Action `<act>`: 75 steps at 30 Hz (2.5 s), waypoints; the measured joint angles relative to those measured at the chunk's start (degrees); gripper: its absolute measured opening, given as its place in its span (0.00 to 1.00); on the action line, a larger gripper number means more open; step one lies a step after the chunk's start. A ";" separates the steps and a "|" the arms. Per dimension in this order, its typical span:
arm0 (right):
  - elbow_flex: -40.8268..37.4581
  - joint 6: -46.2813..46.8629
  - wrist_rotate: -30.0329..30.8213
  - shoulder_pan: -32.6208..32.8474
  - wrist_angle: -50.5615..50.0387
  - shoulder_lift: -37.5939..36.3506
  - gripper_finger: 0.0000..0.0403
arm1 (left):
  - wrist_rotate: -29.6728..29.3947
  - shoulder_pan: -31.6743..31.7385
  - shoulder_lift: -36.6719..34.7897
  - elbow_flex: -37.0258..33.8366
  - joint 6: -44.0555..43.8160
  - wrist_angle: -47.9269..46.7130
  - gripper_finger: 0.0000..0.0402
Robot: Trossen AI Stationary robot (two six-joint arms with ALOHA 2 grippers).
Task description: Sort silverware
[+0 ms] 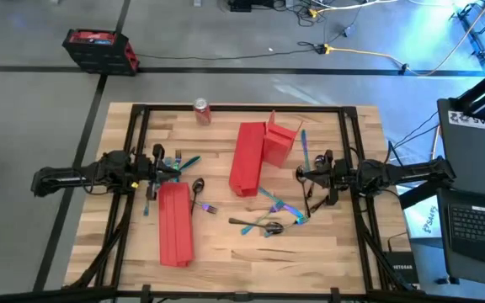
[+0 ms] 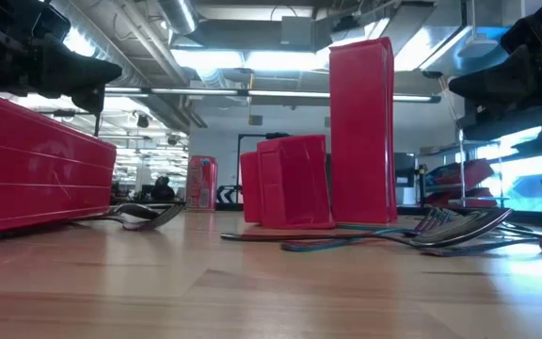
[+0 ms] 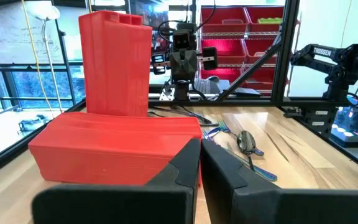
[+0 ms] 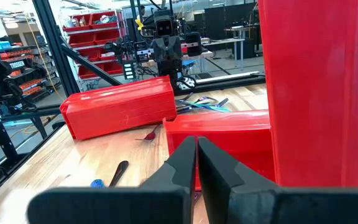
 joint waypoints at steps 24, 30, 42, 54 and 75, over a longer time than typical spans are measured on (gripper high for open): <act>0.00 -0.01 0.00 -0.02 0.00 0.01 0.00 | 0.00 0.00 -0.01 -0.01 -0.02 -0.01 0.00; 0.00 0.00 0.00 -0.02 0.00 0.02 0.00 | 0.01 -0.02 -0.02 -0.02 -2.53 0.02 0.00; 0.00 -0.01 0.02 0.00 0.00 0.00 0.00 | 0.01 -0.02 -0.02 -0.01 -3.19 0.02 0.00; 0.01 -0.01 0.00 0.00 0.00 0.01 0.00 | -0.67 -0.02 -0.02 -0.02 -3.02 0.36 0.00; 0.00 0.00 0.02 -0.02 0.00 0.02 0.00 | -2.77 0.37 0.05 0.18 -15.21 4.33 0.00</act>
